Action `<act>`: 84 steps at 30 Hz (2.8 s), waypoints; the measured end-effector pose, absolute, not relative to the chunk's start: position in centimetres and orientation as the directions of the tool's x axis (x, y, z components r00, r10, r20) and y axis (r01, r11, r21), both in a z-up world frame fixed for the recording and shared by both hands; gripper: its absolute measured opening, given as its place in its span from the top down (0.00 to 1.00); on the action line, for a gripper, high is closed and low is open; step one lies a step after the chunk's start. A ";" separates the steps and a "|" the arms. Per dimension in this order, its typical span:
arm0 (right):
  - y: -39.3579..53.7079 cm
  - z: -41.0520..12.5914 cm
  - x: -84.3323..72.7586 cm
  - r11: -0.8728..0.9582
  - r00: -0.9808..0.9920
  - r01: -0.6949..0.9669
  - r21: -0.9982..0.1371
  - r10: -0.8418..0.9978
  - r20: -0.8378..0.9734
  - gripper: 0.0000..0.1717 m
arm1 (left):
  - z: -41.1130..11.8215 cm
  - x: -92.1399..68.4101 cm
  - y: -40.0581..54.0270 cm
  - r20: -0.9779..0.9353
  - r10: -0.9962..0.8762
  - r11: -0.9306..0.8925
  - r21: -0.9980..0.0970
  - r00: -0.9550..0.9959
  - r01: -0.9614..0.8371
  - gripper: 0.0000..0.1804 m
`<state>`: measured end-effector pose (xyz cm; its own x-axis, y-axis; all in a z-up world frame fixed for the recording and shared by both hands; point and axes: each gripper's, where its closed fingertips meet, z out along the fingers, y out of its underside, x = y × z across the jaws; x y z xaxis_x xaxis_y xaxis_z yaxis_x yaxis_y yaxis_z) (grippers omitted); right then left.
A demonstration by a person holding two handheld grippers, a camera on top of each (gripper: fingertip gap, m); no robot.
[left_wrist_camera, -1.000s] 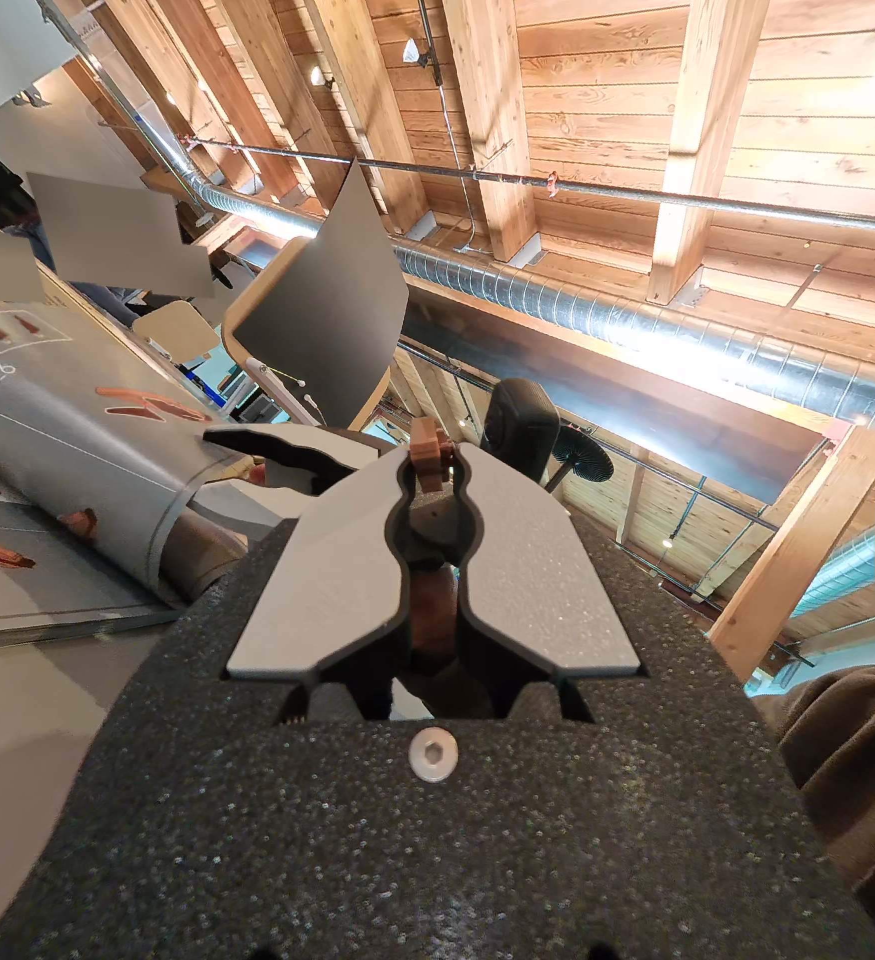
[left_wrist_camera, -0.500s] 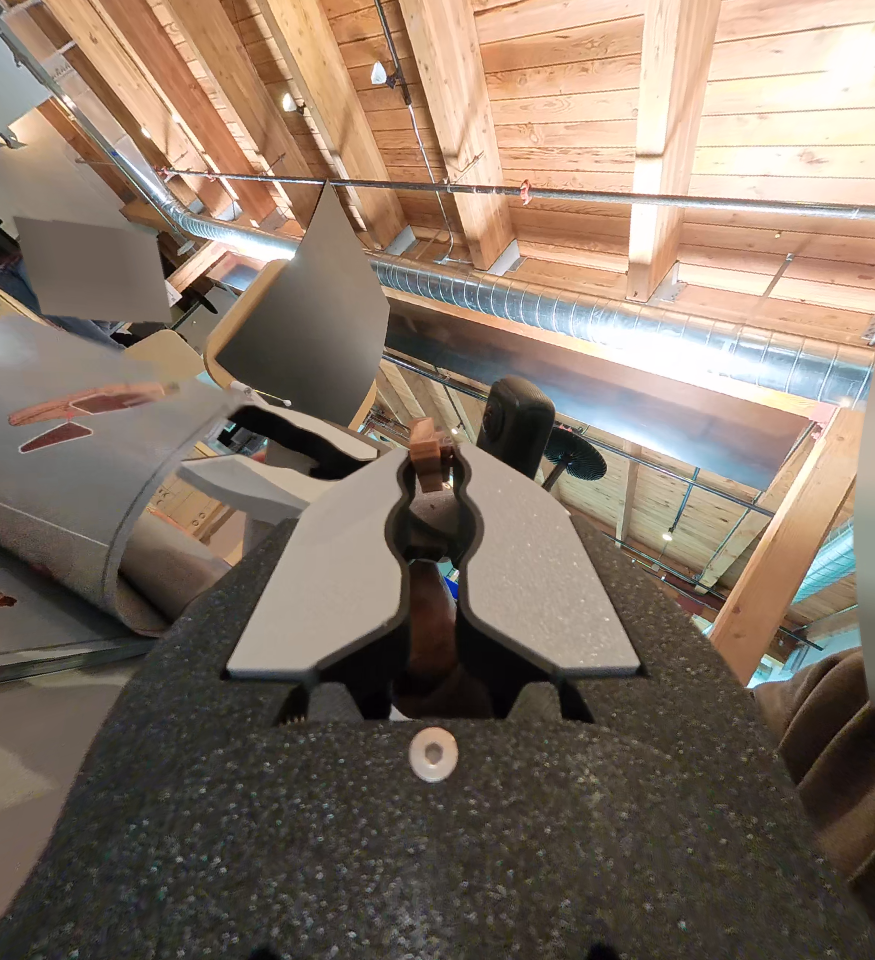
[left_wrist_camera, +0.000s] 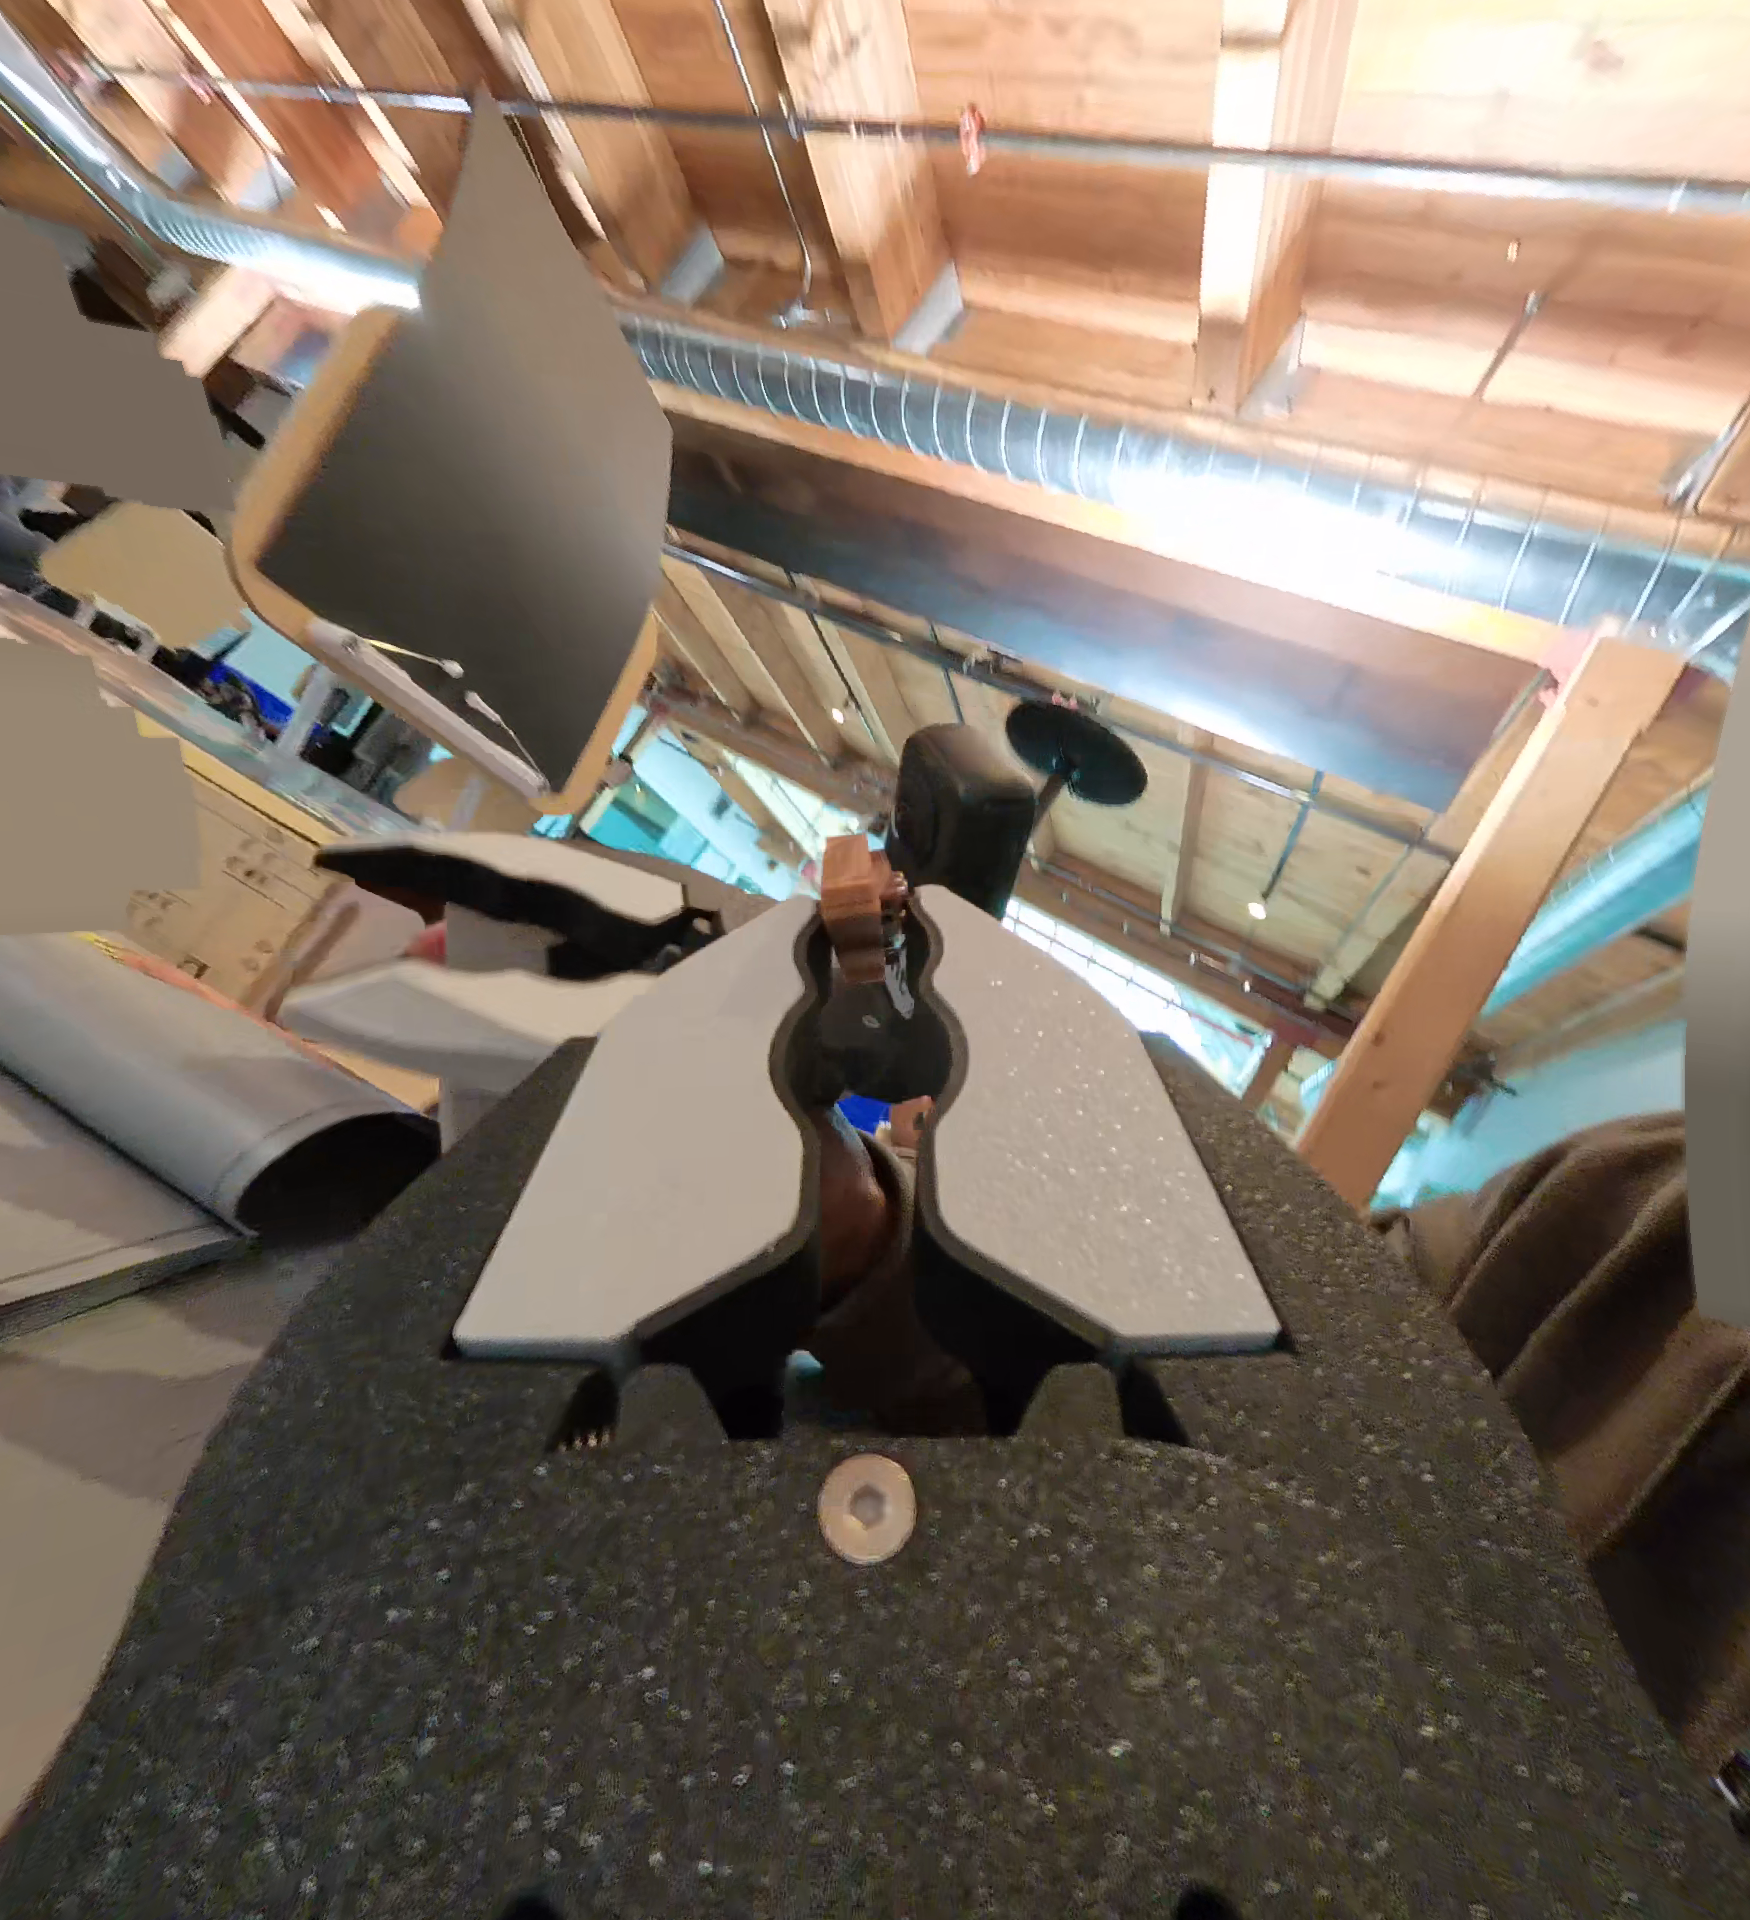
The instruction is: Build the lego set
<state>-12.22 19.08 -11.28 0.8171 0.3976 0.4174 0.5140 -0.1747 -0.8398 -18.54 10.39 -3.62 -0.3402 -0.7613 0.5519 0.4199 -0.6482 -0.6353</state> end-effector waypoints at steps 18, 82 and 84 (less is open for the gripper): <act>10.4 -14.9 -10.6 -0.142 0.726 0.588 -0.796 0.526 0.443 0.84 | -4.2 -16.9 7.6 0.509 -0.767 -0.627 -0.724 -0.391 0.287 0.93; -25.3 -10.5 35.4 -0.107 0.665 -0.180 -0.978 -0.746 -0.041 0.52 | -5.6 -9.3 -6.3 0.356 -0.808 -0.461 -0.879 -0.470 0.126 0.93; -25.2 -10.2 36.8 -0.065 0.630 -0.177 -0.982 -0.775 -0.062 0.48 | -5.6 -9.4 -6.3 0.355 -0.806 -0.462 -0.878 -0.474 0.128 0.93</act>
